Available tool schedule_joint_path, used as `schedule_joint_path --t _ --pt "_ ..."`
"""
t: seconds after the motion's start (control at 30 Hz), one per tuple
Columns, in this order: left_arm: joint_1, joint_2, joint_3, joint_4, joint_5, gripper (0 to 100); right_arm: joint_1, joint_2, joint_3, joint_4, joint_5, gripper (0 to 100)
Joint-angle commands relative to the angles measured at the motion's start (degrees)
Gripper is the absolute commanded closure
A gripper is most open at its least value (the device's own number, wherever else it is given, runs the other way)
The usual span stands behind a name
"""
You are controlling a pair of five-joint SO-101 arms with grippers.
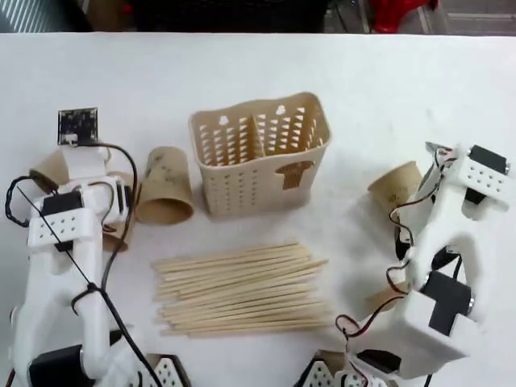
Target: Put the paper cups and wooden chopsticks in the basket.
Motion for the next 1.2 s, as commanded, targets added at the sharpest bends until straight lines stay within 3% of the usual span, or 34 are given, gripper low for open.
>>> schedule_joint_path --t 0.0,0.3,0.57,0.67,0.93,1.17 --pt "0.5 1.1 2.4 -0.1 0.4 83 0.9 1.9 0.0 -0.1 0.8 78.6" --pt "0.5 0.7 2.7 -0.4 0.4 83 7.4 6.8 0.1 -0.2 8.4 78.9" --pt "0.5 0.8 3.0 -1.4 0.4 83 11.7 9.0 -0.1 -0.3 13.8 97.8" --pt "0.5 0.8 3.0 -1.4 0.4 83 14.0 8.2 -1.1 -0.4 15.4 98.1" --pt "0.5 1.0 3.0 -1.4 0.4 83 20.5 3.1 -15.4 -0.2 8.2 98.2" --pt "0.5 1.0 3.0 -1.4 0.4 83 19.6 -6.4 -24.2 0.0 1.5 98.2"
